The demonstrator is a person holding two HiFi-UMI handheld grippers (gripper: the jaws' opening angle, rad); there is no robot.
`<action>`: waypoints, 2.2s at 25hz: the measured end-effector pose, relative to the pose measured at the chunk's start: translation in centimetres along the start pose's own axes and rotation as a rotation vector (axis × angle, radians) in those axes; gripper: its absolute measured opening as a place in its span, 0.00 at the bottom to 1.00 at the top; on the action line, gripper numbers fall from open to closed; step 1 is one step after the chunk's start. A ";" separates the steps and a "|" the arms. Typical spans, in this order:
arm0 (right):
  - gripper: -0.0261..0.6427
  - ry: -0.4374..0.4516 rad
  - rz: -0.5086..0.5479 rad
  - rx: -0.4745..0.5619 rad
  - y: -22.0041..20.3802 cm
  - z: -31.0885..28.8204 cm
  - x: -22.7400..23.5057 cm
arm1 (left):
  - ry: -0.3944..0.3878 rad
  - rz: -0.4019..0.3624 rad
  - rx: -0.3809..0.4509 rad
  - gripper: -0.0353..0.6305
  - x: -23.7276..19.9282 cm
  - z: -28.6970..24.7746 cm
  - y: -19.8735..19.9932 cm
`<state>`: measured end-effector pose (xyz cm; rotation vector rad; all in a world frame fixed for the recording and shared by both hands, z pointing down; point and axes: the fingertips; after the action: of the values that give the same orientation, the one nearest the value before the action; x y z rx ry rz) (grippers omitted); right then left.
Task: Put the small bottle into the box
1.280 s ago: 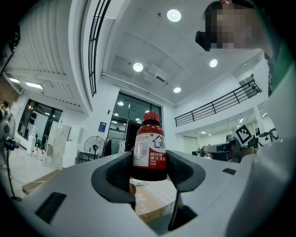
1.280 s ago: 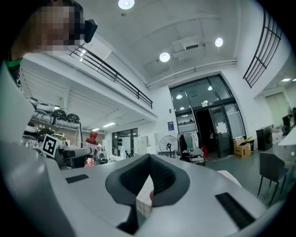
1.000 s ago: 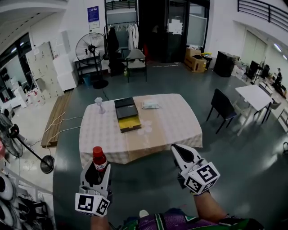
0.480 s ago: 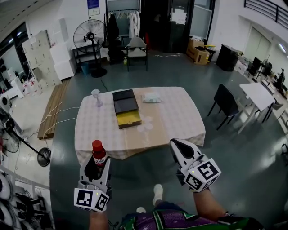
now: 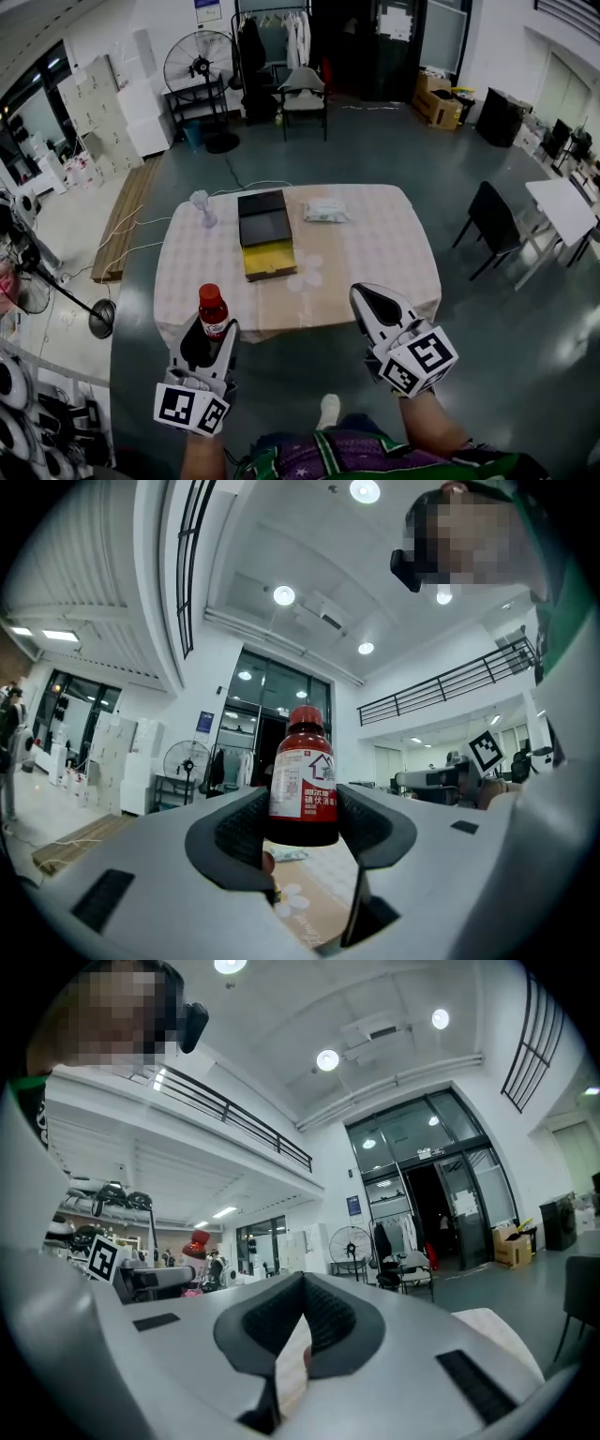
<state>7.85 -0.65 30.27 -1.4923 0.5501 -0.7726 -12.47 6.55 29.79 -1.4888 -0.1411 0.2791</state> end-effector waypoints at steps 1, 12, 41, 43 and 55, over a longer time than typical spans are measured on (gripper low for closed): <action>0.05 0.007 -0.008 -0.001 0.0 -0.3 0.8 | -0.003 0.002 -0.006 0.42 0.4 -0.9 -0.1; 0.05 0.092 -0.072 0.001 1.0 -3.1 7.8 | 0.041 -0.040 -0.063 0.42 3.2 -8.2 -0.8; 0.05 -0.093 -0.029 -0.045 -3.1 -25.2 12.5 | -0.206 -0.006 -0.187 0.42 -14.0 -25.3 -8.9; 0.05 -0.116 -0.026 -0.043 -3.4 -26.3 12.7 | -0.227 -0.004 -0.190 0.42 -15.1 -26.1 -9.2; 0.05 -0.155 -0.030 -0.069 -5.7 -29.1 14.1 | -0.311 -0.036 -0.259 0.42 -16.8 -29.3 -12.5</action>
<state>-5.26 -29.98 36.93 -1.6116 0.4423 -0.6599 -19.69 -26.82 41.14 -1.6892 -0.4678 0.4766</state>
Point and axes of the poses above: the fingertips, and each gripper's own axes: z backward along the fingers, x to its right, y out of its top, and after that the axes turned 1 degree about x, right-handed
